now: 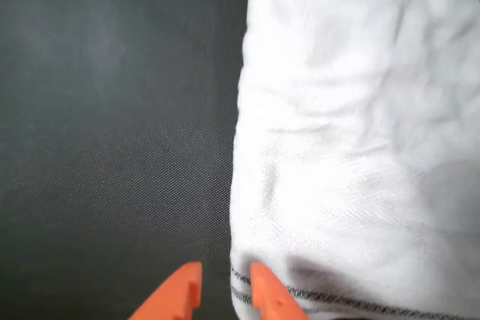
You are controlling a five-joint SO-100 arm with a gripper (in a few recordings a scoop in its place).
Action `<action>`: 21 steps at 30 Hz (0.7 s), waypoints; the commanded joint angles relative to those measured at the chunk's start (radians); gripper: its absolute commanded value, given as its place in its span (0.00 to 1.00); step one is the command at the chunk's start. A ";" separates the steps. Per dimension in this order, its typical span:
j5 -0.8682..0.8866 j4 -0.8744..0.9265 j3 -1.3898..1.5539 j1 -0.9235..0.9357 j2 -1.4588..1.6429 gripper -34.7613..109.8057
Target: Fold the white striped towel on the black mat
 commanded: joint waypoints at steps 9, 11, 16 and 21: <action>0.089 0.115 0.187 -0.084 0.390 0.24; 0.094 0.129 0.227 -0.098 0.459 0.24; 0.144 0.198 0.324 -0.141 0.624 0.24; 0.150 0.218 0.425 -0.124 0.739 0.24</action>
